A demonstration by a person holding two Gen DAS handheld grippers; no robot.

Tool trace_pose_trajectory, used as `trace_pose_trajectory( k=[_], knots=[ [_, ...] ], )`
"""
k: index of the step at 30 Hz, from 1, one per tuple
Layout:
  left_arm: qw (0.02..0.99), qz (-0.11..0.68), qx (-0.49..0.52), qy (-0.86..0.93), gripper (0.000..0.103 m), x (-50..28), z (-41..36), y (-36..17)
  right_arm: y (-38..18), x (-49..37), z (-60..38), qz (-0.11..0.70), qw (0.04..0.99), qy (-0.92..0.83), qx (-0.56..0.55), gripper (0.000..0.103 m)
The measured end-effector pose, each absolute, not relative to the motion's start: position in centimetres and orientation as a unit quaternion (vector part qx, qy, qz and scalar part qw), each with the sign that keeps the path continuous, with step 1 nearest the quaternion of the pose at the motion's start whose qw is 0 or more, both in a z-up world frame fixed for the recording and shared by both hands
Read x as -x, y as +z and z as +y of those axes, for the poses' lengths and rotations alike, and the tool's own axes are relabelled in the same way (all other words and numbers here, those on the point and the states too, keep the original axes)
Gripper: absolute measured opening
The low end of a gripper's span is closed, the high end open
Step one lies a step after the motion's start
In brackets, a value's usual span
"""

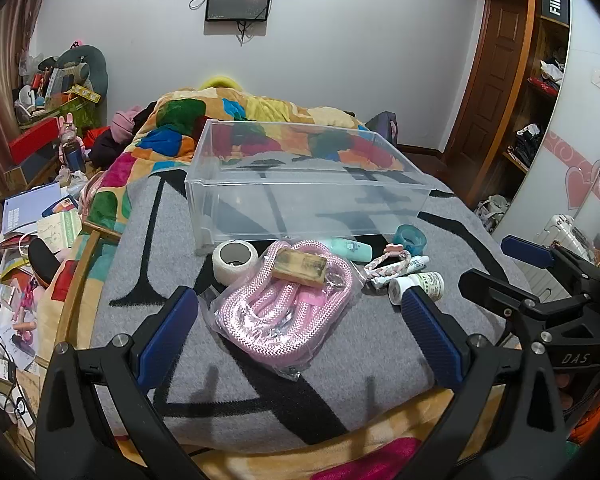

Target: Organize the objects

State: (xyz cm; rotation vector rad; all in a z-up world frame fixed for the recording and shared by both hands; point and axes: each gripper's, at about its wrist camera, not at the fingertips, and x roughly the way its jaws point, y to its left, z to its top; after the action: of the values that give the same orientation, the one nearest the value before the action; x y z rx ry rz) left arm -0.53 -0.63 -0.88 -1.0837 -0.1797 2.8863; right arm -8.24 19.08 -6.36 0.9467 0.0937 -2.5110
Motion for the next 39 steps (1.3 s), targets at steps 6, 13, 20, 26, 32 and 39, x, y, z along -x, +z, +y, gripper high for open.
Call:
trace_pose_trajectory(
  k=[6,13,20,26,32,39],
  knots=[
    [0.029,-0.057,0.351,0.934,0.103,0.48,-0.60,-0.92,-6.43,8.26,19.11,0.033,0.227,-0.911,-0.344,0.103],
    [0.031,-0.057,0.352,0.934,0.103,0.41,-0.45,-1.03,-6.48,8.29,19.13,0.033,0.227,-0.910,-0.345,0.103],
    [0.031,-0.058,0.352,0.934,0.103,0.41,-0.44,-1.12,-6.71,8.26,19.09,0.030,0.227,-0.909,-0.348,0.103],
    [0.032,-0.059,0.353,0.933,0.103,0.37,-0.39,-1.34,-6.70,8.28,19.11,0.029,0.227,-0.909,-0.349,0.103],
    [0.032,-0.059,0.353,0.933,0.103,0.38,-0.40,-1.33,-6.71,8.28,19.13,0.029,0.227,-0.909,-0.349,0.103],
    [0.033,-0.060,0.354,0.933,0.103,0.34,-0.40,-1.45,-6.76,8.21,19.09,0.028,0.227,-0.908,-0.350,0.103]
  ],
)
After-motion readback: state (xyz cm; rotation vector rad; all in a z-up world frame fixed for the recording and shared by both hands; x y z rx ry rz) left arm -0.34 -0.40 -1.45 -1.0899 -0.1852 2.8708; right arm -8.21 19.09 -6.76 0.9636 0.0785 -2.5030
